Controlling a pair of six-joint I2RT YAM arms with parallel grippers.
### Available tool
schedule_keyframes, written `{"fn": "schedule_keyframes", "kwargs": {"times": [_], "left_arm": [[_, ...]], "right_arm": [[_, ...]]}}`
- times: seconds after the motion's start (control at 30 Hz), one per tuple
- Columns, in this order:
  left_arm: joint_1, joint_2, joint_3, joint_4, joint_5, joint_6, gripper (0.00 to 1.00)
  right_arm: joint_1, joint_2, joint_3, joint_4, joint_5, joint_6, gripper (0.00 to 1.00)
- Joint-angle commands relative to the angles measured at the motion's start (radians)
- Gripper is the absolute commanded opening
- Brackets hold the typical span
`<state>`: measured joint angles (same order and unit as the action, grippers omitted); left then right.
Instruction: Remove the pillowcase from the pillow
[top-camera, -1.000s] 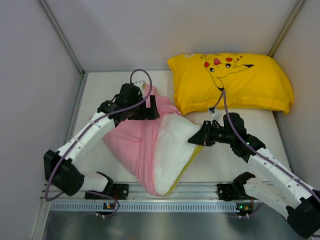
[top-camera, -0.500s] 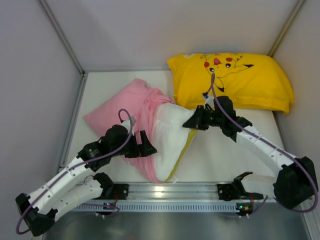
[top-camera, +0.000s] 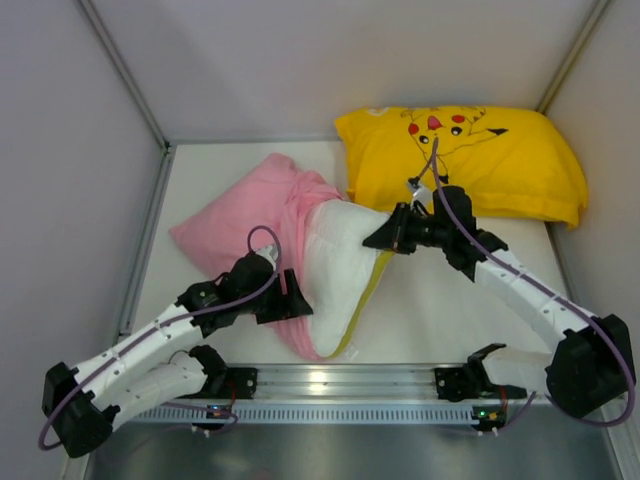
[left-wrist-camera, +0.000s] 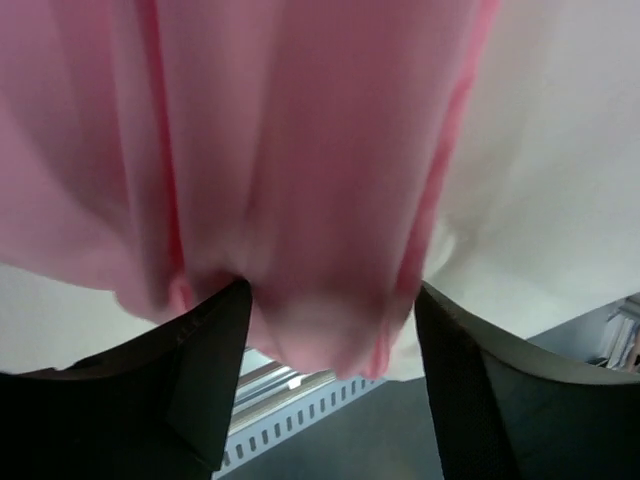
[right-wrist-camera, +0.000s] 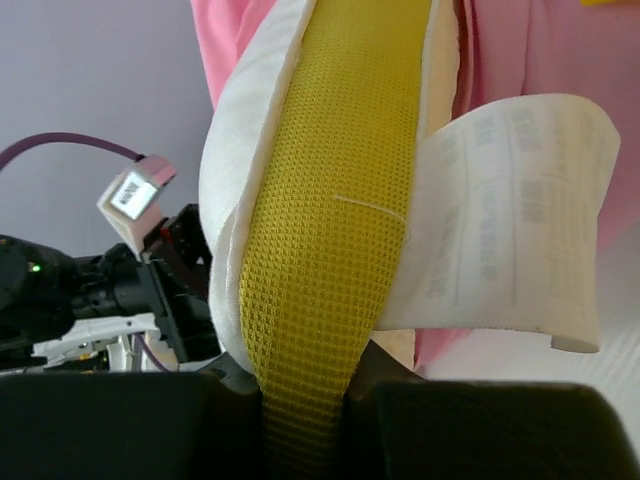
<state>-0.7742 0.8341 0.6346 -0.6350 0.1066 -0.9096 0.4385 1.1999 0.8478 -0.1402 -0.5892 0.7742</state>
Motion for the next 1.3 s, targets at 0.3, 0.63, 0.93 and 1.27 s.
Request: {"fn": "schedule_keyframes", "kwargs": {"times": [0.3,0.63,0.93,1.27], "left_arm": [[-0.014,-0.059,-0.053,0.043,-0.008,-0.005,0.0],[-0.014,-0.222,0.037,-0.146,-0.217,-0.014,0.0],[-0.014,-0.279,0.203,-0.354,-0.318,0.035,0.0],[-0.014,-0.175,0.163,-0.157,-0.106,0.126,0.99]], "right_arm": [[-0.286,-0.137,0.151,0.129,-0.102,0.1,0.0],[-0.638,-0.192,0.09,0.382,-0.287,0.4,0.0],[-0.655,-0.16,0.059,0.389,-0.295,0.372,0.0],[-0.431,-0.063,0.111,0.077,-0.169,0.016,0.69]]}}
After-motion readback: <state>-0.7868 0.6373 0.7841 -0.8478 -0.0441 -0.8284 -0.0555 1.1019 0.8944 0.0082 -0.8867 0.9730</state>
